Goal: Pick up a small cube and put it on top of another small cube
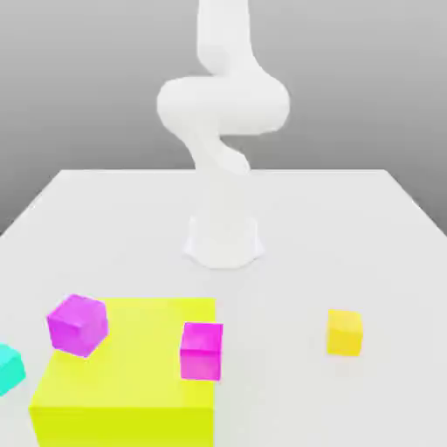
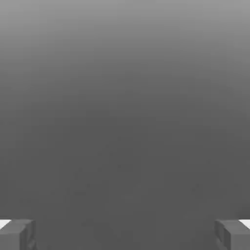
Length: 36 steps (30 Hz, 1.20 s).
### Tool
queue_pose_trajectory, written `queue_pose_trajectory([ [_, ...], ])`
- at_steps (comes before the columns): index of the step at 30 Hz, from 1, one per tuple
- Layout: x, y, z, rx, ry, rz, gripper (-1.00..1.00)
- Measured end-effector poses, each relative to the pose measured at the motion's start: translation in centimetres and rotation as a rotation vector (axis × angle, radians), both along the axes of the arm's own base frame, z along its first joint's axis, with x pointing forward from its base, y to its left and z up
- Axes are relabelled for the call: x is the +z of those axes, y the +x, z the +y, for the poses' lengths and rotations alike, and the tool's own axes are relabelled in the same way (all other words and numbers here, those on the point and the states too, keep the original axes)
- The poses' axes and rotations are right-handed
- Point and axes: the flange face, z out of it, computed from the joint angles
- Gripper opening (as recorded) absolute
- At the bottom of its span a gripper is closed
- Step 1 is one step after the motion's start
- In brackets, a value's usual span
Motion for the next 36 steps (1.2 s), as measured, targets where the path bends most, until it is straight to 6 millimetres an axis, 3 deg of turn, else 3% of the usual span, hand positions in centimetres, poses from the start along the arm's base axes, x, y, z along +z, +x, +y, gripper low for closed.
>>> queue_pose_trajectory([
  [4,-9.9,3.7,4.8,0.235,-0.1,0.136,0.0],
  [9,-22.4,4.1,10.9,0.536,-0.225,0.287,0.0],
  [13,-32.5,1.2,15.2,0.797,-0.332,0.406,0.0],
  [16,-39.6,-2.6,17.3,1.0,-0.415,0.493,0.0],
  [19,-45.3,-6.7,18.2,1.18,-0.488,0.565,0.0],
  [26,-52.2,-7.8,18.2,1.224,-0.504,0.585,0.0],
  [27,-52.8,-7.8,18.2,1.224,-0.504,0.585,-1.0],
  [33,-53.1,-7.9,18.2,1.224,-0.504,0.587,-1.0],
  [36,-51.4,-7.8,18.2,1.225,-0.505,0.586,-1.0],
])
